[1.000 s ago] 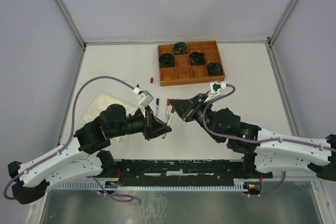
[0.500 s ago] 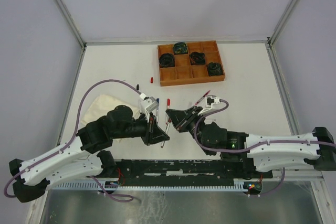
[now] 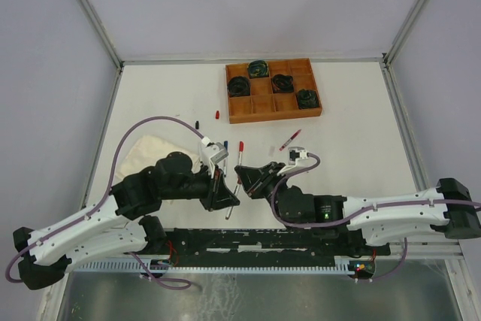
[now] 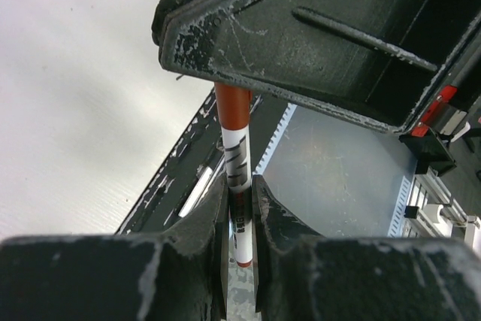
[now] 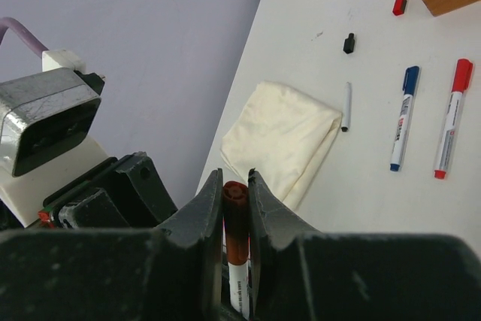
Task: Insert the pens into the pen caps
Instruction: Press the pen cap onto the pen.
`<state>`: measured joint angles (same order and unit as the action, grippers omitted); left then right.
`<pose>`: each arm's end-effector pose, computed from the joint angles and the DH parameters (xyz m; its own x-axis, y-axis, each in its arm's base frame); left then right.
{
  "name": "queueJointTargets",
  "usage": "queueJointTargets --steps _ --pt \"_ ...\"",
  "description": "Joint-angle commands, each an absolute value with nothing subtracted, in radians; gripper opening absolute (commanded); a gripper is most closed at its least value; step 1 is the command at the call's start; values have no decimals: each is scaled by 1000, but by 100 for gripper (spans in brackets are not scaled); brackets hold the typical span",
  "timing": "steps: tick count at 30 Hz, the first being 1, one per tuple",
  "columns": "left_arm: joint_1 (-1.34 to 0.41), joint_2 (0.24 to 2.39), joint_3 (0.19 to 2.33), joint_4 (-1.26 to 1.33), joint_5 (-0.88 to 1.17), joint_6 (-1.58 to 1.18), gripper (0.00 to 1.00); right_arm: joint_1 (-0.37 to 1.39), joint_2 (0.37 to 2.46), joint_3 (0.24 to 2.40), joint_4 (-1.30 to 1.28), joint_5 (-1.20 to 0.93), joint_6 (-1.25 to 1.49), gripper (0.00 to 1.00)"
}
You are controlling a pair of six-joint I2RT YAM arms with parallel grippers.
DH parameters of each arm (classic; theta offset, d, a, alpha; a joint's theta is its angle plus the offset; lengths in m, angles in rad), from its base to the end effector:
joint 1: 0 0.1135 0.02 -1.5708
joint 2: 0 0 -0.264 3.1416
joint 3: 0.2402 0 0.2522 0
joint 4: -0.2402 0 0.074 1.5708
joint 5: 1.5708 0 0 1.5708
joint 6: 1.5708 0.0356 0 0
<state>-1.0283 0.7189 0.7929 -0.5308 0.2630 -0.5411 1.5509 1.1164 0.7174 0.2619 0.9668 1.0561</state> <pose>0.0739 -0.1405 0.3175 -0.6832 0.1699 -0.7102 0.6948 0.4506 -0.5606 0.0342 0.2459 0.2980 -0.4815 0.6522 -0.5856 -0.2692 0.5258 0.8069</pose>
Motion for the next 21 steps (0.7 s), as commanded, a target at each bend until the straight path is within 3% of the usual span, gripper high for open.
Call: queueJointTargets --steps 1,12,18,21 --pt "-986 687 921 172 49 -535 3 1672 1168 743 -21 689 982 0" --pt "-987 632 858 51 101 -499 3 1636 1041 929 -134 793 721 2" --pt "-986 646 853 -1 133 -472 3 1626 1006 1002 -96 806 604 15" --pt "-986 657 842 -6 149 -469 3 1626 1003 1009 -11 814 564 28"
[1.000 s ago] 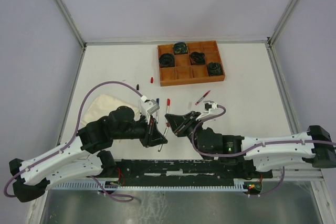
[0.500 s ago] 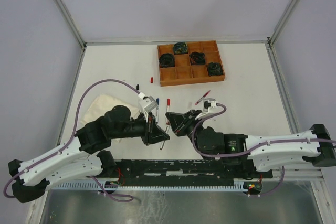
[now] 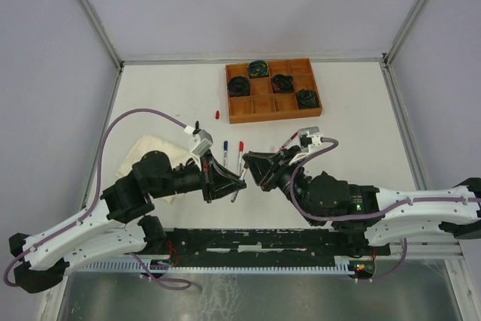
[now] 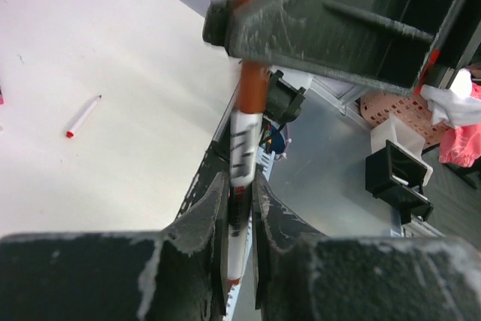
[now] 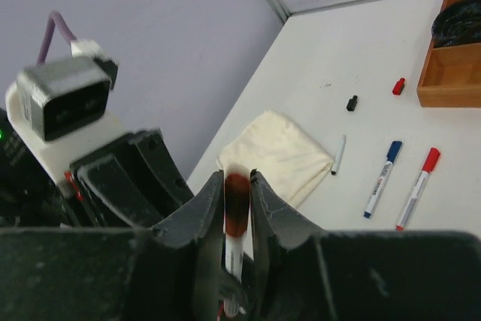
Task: Insert the pens into the pen caps
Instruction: Press the pen cap onto the pen.
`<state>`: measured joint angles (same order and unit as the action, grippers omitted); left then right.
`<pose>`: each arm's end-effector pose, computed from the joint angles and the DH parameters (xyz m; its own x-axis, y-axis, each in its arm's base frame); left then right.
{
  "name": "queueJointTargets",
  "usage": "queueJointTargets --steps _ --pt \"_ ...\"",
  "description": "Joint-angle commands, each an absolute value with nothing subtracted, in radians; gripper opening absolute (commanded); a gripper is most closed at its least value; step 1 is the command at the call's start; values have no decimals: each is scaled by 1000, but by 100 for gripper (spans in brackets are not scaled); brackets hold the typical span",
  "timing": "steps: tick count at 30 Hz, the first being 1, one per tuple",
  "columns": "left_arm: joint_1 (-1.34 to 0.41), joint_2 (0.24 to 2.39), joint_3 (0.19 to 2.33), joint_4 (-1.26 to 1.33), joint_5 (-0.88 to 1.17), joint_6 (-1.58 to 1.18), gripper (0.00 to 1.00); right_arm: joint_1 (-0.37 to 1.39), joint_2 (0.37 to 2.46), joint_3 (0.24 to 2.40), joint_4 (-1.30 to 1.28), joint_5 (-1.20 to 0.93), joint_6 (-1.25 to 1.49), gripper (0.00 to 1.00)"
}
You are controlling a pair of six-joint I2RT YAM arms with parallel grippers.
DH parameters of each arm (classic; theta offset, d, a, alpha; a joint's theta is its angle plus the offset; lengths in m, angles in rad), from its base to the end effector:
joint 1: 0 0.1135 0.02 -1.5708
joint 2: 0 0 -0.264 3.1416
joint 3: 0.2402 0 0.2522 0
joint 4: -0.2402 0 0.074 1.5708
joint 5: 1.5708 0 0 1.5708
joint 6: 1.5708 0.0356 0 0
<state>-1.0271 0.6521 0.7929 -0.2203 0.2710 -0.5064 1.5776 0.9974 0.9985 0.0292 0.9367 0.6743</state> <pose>0.0706 -0.1352 0.3589 -0.5028 -0.0715 -0.8614 0.8219 0.2691 -0.5021 0.0272 0.2169 0.3984 -0.3735 0.5239 -0.7655 -0.4669 0.6069 0.6431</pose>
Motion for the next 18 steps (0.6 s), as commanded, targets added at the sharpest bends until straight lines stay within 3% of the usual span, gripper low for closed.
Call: queueJointTargets --steps 1,7,18 --pt "-986 656 838 -7 151 -469 3 1626 1002 1009 13 817 553 31" --pt "-986 637 815 -10 148 -472 3 1625 974 980 115 802 501 45" --pt "-986 545 766 87 307 -438 3 1625 847 825 33 777 460 49"
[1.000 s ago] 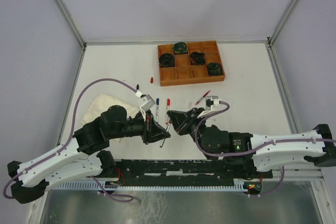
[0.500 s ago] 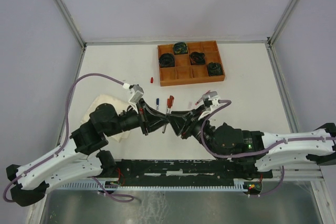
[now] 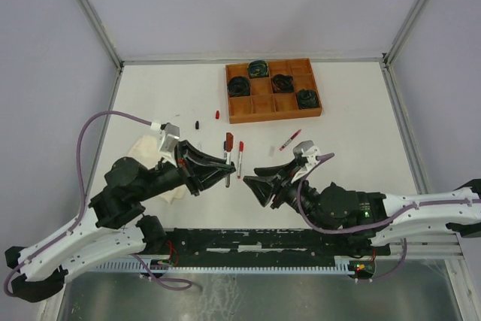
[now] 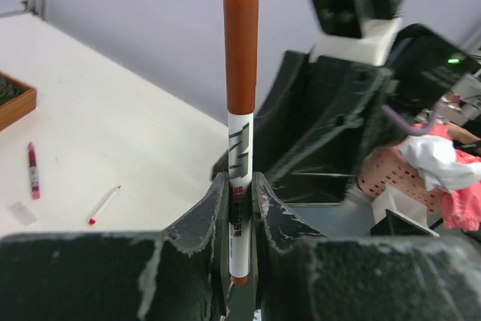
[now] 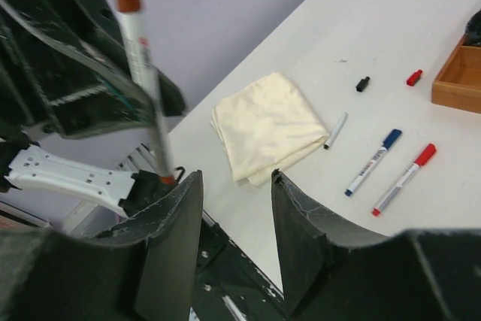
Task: Insert the pens into the pen caps
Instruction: Press the pen cap onto the pen, then place the pen at the center of the board.
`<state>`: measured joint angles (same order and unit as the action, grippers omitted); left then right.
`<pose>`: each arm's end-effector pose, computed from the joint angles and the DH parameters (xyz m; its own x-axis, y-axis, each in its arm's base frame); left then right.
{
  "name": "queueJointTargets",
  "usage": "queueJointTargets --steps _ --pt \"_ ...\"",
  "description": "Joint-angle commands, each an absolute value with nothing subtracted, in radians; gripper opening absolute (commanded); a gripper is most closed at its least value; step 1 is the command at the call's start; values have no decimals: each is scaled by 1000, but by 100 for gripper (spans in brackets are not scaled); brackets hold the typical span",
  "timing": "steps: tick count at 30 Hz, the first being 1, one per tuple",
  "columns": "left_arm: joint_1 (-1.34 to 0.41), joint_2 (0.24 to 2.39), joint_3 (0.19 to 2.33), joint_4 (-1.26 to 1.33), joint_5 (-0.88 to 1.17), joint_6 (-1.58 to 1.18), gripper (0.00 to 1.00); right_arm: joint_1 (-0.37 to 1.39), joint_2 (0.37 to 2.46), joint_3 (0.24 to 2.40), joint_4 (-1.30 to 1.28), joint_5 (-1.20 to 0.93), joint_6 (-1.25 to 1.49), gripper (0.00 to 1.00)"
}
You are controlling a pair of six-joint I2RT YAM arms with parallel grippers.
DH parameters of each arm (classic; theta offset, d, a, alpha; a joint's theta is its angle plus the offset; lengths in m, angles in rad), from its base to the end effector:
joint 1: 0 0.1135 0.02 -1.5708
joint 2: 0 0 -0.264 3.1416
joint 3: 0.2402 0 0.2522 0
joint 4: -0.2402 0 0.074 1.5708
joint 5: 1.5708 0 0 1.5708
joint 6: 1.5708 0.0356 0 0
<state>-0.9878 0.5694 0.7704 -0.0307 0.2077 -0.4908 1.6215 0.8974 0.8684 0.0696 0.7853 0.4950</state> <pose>0.0671 -0.1150 0.3820 -0.3555 -0.2987 -0.8857 0.8631 0.2588 -0.4337 0.0150 0.2021 0.3768 -0.3543 0.3538 -0.8656 -0.6520 0.5701 0.4999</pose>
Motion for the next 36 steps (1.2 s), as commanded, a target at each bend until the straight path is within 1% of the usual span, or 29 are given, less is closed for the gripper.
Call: queueJointTargets --steps 1,4,6,9,13,14,18,20,22,25,29,36 --pt "-985 550 771 90 333 -435 3 1626 838 812 5 784 459 49" --pt "-985 576 788 95 410 -429 3 1625 820 792 -82 829 477 50" --pt "-987 593 802 98 457 -426 3 1624 818 785 -136 867 498 53" --pt "-986 614 819 101 496 -421 3 1589 836 818 -289 883 610 55" --pt "-986 628 828 107 514 -413 3 1451 864 850 -464 760 755 56" --pt "-986 631 830 107 516 -412 3 1393 866 846 -484 720 784 56" --pt "-986 641 834 105 521 -411 3 1257 854 806 -516 592 857 56" --pt "-988 649 837 88 491 -415 3 1192 845 785 -535 532 883 55" --pt "-985 670 851 26 400 -428 3 1133 830 767 -558 482 909 55" --pt "-986 714 873 -43 295 -445 3 1082 797 737 -597 484 959 56" --pt "-987 780 882 -74 185 -483 3 1062 750 711 -653 531 1009 60" --pt "-986 948 939 -181 21 -546 3 1063 693 702 -710 566 1012 61"
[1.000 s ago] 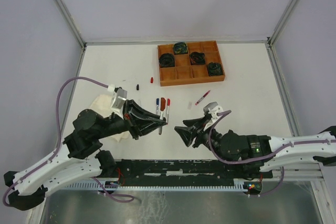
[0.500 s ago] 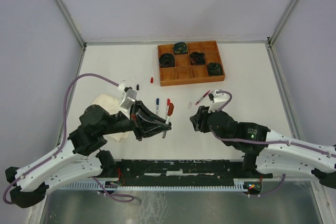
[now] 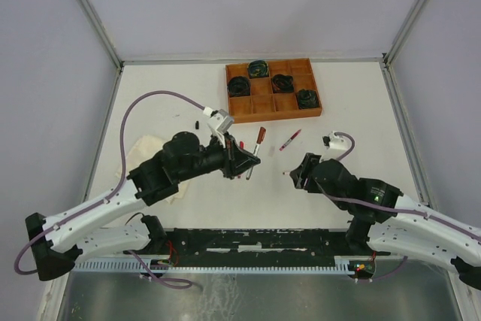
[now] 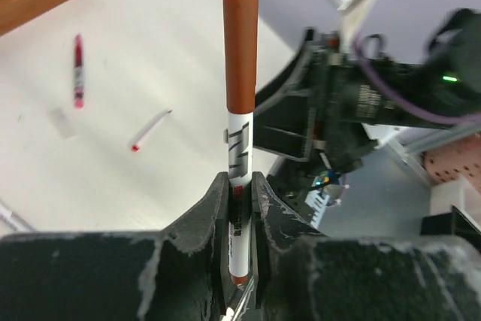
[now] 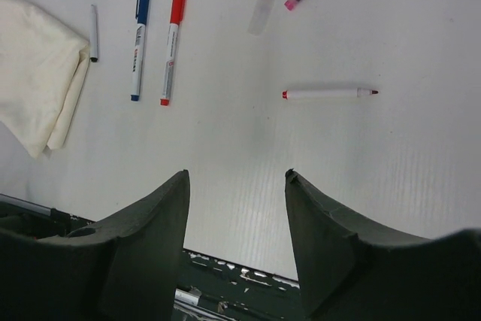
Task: Insert the pens into the pen caps
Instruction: Place the pen at the center of the board.
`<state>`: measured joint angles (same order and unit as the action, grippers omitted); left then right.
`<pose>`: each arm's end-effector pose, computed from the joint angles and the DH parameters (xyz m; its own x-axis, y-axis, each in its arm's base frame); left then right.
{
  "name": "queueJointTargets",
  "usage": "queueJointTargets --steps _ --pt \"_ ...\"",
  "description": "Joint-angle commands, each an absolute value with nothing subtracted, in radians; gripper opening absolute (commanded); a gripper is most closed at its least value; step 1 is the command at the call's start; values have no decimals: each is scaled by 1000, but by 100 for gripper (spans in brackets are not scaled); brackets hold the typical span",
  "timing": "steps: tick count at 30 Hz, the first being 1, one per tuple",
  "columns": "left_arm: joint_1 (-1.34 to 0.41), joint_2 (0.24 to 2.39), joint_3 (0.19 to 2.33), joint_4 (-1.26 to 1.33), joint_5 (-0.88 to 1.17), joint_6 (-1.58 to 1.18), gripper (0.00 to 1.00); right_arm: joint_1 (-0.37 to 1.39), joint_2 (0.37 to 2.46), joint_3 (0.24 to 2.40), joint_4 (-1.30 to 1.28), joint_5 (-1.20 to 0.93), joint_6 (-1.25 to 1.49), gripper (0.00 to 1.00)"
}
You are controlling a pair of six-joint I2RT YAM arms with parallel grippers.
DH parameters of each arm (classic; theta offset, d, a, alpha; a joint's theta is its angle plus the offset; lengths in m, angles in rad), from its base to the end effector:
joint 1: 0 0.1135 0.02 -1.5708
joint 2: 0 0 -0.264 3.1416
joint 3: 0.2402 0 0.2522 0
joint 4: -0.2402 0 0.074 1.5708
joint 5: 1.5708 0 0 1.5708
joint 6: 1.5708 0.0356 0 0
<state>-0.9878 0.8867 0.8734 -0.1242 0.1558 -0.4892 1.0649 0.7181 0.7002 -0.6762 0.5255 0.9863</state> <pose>0.1094 -0.1759 0.3599 -0.4939 -0.0943 -0.8644 0.7672 0.4206 -0.4843 0.0872 0.1206 0.2758 -0.6463 0.3222 -0.6917 -0.0559 0.8841 0.4640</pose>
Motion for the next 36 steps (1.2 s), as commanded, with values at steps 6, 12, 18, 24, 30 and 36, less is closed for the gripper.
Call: queueJointTargets --steps 6,12,18,24,30,36 --pt "-985 1142 986 -300 -144 -619 3 1062 706 699 -727 560 1011 62" --pt "-985 1347 1033 -355 -205 -671 3 1063 728 688 -722 539 1017 62" --pt "-979 1502 1085 -420 -337 -767 3 1063 733 667 -689 495 1034 61" --pt "-963 1669 1166 -458 -372 -799 3 1063 739 649 -662 462 1043 61" --pt "-930 1796 1217 -469 -388 -800 3 1062 742 648 -664 453 1036 61" --pt "-913 1890 1255 -466 -387 -785 3 1063 742 651 -669 451 1023 61"
